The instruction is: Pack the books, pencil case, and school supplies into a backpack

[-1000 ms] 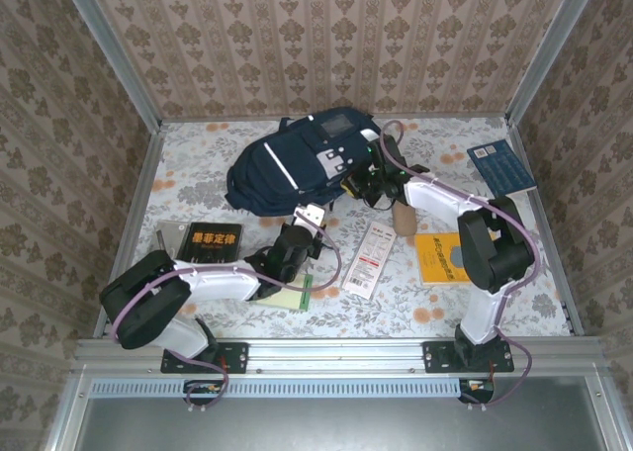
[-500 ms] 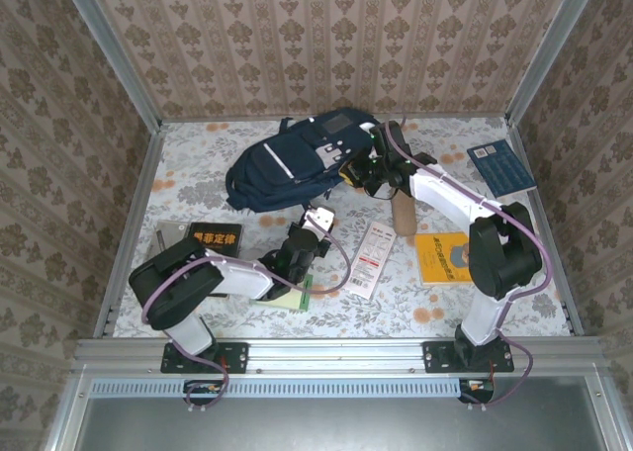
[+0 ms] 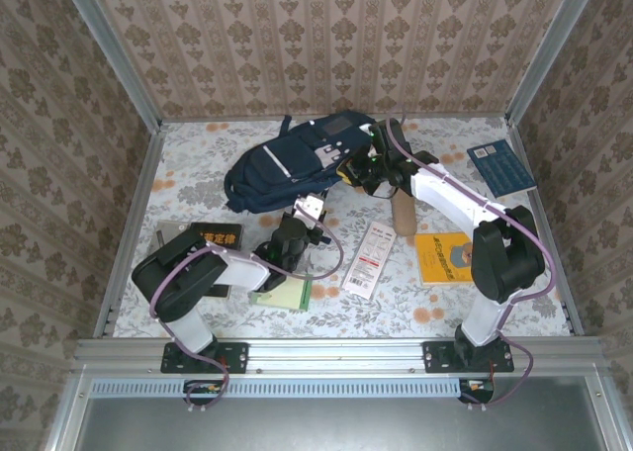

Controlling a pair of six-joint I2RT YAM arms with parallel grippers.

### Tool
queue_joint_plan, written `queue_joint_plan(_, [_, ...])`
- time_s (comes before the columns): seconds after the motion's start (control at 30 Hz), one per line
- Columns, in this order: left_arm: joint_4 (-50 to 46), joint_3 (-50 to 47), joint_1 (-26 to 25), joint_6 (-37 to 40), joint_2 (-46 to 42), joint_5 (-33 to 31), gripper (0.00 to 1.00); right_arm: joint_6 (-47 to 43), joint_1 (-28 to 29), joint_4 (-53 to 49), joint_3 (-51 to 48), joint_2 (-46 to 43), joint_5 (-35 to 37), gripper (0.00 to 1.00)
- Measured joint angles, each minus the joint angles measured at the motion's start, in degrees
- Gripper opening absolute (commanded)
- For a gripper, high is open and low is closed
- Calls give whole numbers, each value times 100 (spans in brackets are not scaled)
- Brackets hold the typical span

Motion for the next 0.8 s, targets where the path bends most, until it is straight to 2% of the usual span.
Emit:
queue_joint_plan(0.2, [13, 160, 103, 0, 192, 208, 33, 24, 17, 2, 0, 0, 0, 0])
queue_joint_plan(0.8, [105, 518, 365, 46, 431, 304, 32, 85, 61, 109, 0, 0, 0, 0])
